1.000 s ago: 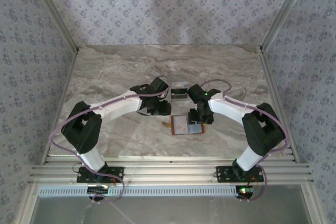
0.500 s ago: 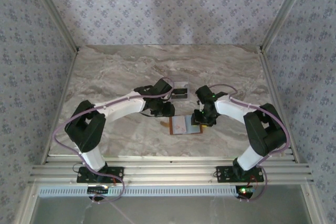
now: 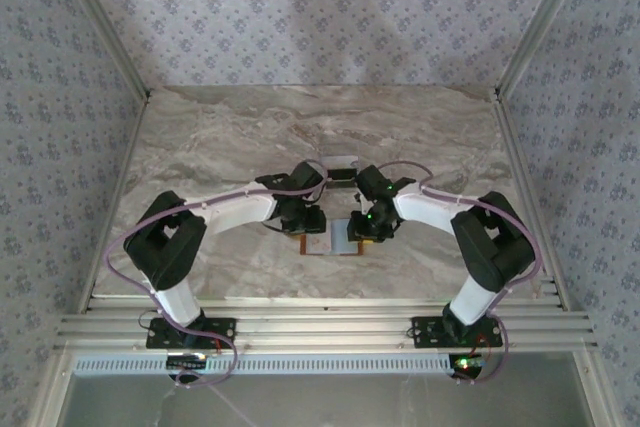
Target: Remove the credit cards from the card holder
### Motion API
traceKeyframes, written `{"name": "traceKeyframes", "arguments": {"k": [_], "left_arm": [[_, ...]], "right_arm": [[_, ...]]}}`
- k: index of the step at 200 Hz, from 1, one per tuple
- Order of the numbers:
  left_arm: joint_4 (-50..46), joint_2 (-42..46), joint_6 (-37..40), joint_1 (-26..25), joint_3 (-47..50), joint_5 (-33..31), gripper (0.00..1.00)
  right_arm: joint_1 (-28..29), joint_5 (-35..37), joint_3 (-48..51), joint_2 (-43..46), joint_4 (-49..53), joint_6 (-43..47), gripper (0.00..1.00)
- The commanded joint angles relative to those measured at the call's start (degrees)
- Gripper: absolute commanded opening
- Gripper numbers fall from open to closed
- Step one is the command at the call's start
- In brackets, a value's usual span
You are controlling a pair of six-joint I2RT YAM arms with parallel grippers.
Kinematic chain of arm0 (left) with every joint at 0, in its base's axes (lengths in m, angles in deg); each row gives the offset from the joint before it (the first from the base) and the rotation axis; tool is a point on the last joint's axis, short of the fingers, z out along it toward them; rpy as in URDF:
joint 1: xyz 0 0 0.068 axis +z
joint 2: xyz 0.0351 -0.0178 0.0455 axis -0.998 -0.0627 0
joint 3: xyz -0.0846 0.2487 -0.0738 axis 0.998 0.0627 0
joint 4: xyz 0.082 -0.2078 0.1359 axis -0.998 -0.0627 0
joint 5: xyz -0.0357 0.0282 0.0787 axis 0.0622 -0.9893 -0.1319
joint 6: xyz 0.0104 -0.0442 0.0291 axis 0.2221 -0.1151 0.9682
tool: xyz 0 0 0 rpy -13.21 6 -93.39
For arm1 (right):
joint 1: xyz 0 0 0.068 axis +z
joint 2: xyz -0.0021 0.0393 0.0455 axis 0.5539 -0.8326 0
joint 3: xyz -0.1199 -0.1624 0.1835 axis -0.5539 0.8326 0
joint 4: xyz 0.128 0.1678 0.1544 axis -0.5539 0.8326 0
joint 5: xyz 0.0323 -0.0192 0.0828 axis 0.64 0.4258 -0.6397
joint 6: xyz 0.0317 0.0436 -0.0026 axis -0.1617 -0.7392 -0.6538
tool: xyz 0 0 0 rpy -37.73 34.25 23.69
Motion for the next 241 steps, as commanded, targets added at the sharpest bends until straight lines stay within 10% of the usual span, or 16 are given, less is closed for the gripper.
{"name": "traceKeyframes", "arguments": {"k": [1, 124, 185, 241], "left_arm": [[1.58, -0.41, -0.99, 2.01, 1.67, 1.27, 0.33], [2.75, -0.23, 1.30, 5.10, 5.34, 2.99, 0.30], [2.04, 0.25, 1.56, 5.04, 6.03, 2.34, 0.27], [2.48, 1.15, 1.13, 5.04, 7.63, 2.28, 0.26]], "right_arm": [[0.72, -0.63, -1.58, -1.37, 0.17, -0.75, 0.33], [0.66, 9.84, -7.74, 5.05, 12.18, 1.38, 0.37], [2.24, -7.72, -5.44, 3.03, -4.62, -6.81, 0.29], [6.21, -8.72, -7.77, -4.48, -7.95, -8.57, 0.29]]}}
